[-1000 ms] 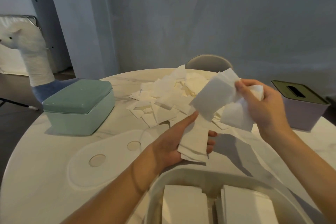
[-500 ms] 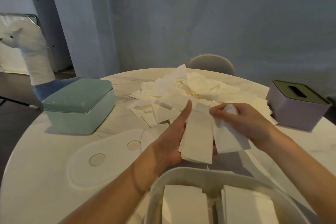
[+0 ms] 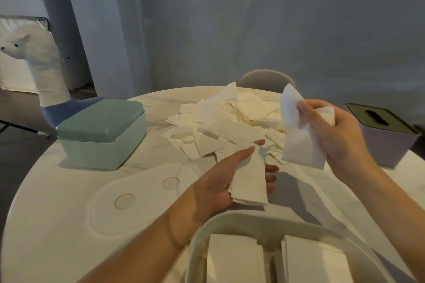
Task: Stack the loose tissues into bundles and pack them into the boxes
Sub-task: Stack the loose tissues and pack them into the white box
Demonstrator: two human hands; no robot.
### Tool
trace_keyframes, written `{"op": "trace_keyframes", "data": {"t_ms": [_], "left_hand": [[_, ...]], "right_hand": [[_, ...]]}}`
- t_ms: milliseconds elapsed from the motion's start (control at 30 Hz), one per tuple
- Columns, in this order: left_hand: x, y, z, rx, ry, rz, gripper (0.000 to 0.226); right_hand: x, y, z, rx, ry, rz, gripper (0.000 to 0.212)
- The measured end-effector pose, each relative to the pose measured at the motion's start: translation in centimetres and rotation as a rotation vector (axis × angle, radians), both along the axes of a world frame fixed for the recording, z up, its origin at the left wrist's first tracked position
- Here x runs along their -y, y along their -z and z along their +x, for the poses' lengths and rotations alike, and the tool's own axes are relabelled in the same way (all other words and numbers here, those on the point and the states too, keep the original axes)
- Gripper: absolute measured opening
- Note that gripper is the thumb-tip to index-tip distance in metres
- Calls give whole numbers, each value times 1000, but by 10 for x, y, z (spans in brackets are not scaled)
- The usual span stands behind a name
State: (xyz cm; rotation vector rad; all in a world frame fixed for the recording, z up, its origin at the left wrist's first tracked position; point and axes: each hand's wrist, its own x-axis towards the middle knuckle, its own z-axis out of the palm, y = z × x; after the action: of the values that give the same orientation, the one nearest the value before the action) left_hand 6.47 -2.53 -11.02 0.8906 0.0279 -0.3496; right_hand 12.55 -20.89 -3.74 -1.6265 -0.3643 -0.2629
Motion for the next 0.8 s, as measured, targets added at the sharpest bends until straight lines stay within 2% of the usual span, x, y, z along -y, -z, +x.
{"op": "trace_keyframes", "data": {"t_ms": [100, 167, 267, 367, 433, 500, 567, 633, 733, 800], "left_hand": [[0, -1, 1, -48, -32, -58, 47], [1, -1, 2, -26, -40, -82, 53], [2, -2, 2, -11, -48, -41, 63], [2, -3, 0, 32, -88, 68, 50], [3, -4, -1, 52, -99, 129, 34], [2, 1, 3, 69, -125, 137, 28], [1, 2, 5, 100, -160, 126, 35], [0, 4, 7, 145, -223, 154, 45], [-5, 8, 10, 177, -287, 152, 46], [-8, 8, 11, 154, -308, 120, 39]], "right_hand": [[0, -8, -13, -157, -362, -35, 17], [-3, -3, -14, -273, -451, -119, 21], [-14, 16, -10, -271, -328, -448, 19], [-22, 29, -5, -97, -137, -678, 28], [-20, 31, 1, -107, -139, -684, 44], [-15, 27, 4, -250, -245, -565, 52], [-8, 22, 8, -386, -404, -444, 45], [-3, 19, 10, -439, -464, -436, 43], [4, 23, 18, -387, -370, -584, 74], [7, 23, 19, -374, -336, -577, 79]]}}
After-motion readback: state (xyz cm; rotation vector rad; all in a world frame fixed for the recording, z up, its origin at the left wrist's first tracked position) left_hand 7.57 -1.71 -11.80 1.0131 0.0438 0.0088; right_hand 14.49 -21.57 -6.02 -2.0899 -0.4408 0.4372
